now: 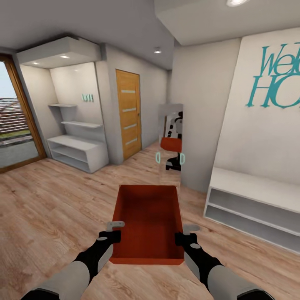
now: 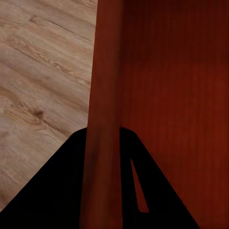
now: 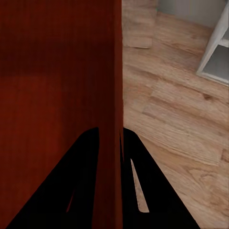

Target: Move the two storage containers from the living room to the garage. In the garage, place one container on the floor and stack the other container on top of it (either order is fine).

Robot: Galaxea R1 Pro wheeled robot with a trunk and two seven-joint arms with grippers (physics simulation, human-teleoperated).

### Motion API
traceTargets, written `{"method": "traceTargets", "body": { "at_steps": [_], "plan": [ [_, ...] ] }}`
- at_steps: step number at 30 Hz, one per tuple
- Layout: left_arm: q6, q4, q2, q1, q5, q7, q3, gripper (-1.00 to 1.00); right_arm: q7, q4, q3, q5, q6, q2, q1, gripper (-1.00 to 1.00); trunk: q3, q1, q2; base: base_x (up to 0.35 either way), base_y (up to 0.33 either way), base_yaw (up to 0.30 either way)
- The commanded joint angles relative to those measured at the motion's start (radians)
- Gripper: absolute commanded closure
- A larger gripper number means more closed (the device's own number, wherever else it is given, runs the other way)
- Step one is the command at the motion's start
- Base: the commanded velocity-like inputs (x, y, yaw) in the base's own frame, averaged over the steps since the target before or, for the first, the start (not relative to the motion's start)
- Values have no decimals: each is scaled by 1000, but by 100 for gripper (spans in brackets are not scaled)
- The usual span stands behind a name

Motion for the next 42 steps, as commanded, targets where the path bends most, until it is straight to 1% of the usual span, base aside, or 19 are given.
{"method": "traceTargets", "body": {
  "at_steps": [1,42],
  "plan": [
    [6,-21,0,-1,-4,9,28,100,2,2,13,-14,-6,0,1,100,0,1,-1,323,0,268],
    [6,-20,1,-1,-4,9,28,100,2,2,13,-14,-8,-1,1,100,0,1,-1,323,0,268]
  ]
}}
